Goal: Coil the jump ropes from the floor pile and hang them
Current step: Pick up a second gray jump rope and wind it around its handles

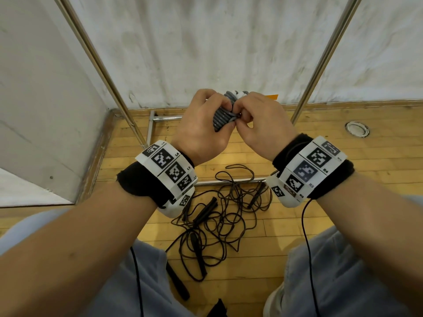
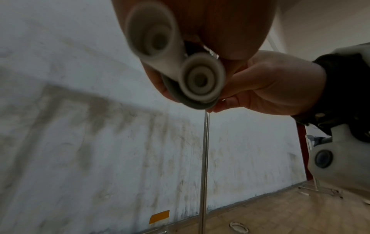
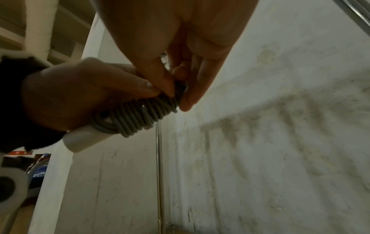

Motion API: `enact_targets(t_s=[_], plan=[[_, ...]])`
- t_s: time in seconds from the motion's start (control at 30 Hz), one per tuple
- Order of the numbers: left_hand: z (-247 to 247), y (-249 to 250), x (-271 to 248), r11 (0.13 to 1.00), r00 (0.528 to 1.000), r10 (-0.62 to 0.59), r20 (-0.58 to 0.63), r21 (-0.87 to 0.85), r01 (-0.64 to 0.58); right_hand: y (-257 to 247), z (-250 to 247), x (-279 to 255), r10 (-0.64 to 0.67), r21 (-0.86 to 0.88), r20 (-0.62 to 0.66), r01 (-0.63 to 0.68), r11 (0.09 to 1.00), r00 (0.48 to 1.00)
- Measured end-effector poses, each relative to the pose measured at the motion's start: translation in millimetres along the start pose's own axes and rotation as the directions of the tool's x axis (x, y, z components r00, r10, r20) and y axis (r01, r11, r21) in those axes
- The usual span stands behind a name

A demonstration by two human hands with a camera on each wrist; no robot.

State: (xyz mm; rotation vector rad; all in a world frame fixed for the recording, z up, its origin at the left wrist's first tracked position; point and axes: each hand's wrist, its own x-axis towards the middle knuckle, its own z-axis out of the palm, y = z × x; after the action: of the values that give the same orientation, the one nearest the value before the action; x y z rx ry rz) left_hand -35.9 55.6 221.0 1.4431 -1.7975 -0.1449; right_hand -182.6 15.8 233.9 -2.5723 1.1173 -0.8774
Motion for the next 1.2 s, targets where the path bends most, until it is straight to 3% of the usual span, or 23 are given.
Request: enact_targets(t_s=[0.13,0.33,0.43,0.57,0.93,1.07,1.2], plan=[[7,-3,-3,0.999,0.993,-0.006,0.121,0.038,0.001,4,9,-1,0.068,-0.06,0.106,-0.062,0.996,0.992],[9,-5,-7,0.98,0.94,-0.159,0.302,-0.065,0.187,7,13,2,0.1,-0.093,0.173,-0.084,0.992,0.98],[8,-6,-5,0.973,0.953,-0.147,0.266,-0.137,0.188,6,10,2,0.068,-0.041,0.117,-0.063,0.997,0.991],[3,-8,-5,0.994,0.974,-0.086,0.209,-0.049,0.098,5,3,4,0.047,-0.007,0.131,-0.046,0.999,0.99],[5,-6,-9,0.997,0.953,-0.073,0.293,0.04,0.064,6,3,5,0.083,-0.119,0.216,-0.058,0.991,0.973],[4,-5,-8,0.994,0.949,-0.111,0.296,0.01,0.113,7,6,6,0.084,-0.096,0.191,-0.066,0.993,0.978],[0,-2,-5,0.986,0.968,-0.121,0.222,-0.085,0.142,5,7,-1,0.044,0.015,0.061,-0.045,0.999,0.997]])
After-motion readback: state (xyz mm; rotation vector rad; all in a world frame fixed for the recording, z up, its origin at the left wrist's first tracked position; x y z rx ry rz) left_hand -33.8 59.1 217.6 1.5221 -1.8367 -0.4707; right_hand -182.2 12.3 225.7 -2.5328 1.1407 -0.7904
